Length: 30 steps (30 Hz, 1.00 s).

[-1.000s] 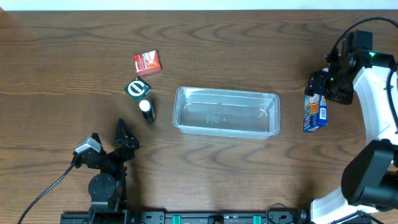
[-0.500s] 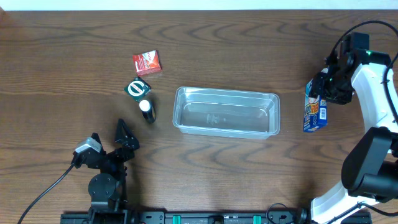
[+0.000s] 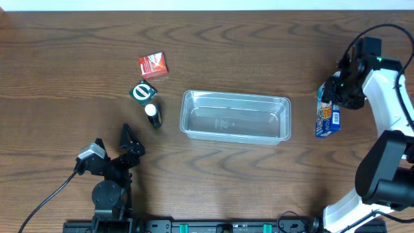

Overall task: Pack container
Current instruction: 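Lift the blue box and carry it over the container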

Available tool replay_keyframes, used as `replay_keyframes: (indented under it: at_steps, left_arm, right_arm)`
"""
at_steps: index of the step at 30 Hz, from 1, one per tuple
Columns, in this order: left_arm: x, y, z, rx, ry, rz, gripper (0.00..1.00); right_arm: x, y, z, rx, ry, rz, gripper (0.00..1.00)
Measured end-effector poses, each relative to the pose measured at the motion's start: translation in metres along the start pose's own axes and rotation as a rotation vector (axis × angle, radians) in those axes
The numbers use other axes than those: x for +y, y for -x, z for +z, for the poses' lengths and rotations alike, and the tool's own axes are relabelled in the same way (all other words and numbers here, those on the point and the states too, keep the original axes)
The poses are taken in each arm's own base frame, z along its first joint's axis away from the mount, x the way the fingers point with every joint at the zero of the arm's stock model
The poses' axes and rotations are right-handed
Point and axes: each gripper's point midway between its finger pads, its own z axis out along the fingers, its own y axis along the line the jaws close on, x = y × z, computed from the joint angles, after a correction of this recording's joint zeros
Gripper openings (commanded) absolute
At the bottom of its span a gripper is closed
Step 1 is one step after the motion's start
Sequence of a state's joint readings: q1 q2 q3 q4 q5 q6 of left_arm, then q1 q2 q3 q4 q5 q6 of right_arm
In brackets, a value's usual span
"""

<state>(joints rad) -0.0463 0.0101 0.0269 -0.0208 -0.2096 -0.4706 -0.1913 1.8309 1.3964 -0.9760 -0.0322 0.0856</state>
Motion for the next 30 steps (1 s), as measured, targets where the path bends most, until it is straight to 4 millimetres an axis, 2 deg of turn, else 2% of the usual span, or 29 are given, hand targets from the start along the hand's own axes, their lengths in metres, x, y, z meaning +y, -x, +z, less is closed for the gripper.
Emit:
replay_keyframes:
  at_steps: [6, 7, 18, 22, 24, 26, 27, 28, 29, 30]
  left_arm:
    - [0.0, 0.0, 0.0, 0.0, 0.0, 0.0, 0.98]
    - [0.0, 0.0, 0.0, 0.0, 0.0, 0.0, 0.98]
    - [0.0, 0.0, 0.0, 0.0, 0.0, 0.0, 0.98]
    - [0.0, 0.0, 0.0, 0.0, 0.0, 0.0, 0.98]
    - [0.0, 0.0, 0.0, 0.0, 0.0, 0.0, 0.98]
    - [0.0, 0.0, 0.0, 0.0, 0.0, 0.0, 0.98]
    - [0.0, 0.0, 0.0, 0.0, 0.0, 0.0, 0.98]
    - [0.0, 0.0, 0.0, 0.0, 0.0, 0.0, 0.98]
    - [0.0, 0.0, 0.0, 0.0, 0.0, 0.0, 0.98]
    - [0.0, 0.0, 0.0, 0.001, 0.0, 0.0, 0.98]
  right_arm:
    - [-0.001, -0.003, 0.003, 0.007, -0.007, -0.005, 0.04]
    - [-0.001, -0.003, 0.003, 0.008, -0.007, -0.001, 0.01]
    - [-0.002, -0.014, 0.002, 0.056, -0.007, 0.001, 0.01]
    - [0.004, -0.017, -0.004, 0.072, 0.028, -0.019, 0.01]
    - [0.014, -0.014, -0.015, 0.058, 0.083, -0.066, 0.01]
    - [0.027, -0.007, -0.037, 0.012, 0.15, -0.129, 0.01]
    - [0.032, -0.004, -0.049, -0.018, 0.178, -0.16, 0.01]
    - [0.042, 0.002, -0.074, -0.084, 0.218, -0.221, 0.01]
    - [0.045, 0.003, -0.081, -0.101, 0.226, -0.233, 0.01]
    - [0.051, 0.006, -0.097, -0.148, 0.242, -0.272, 0.01]
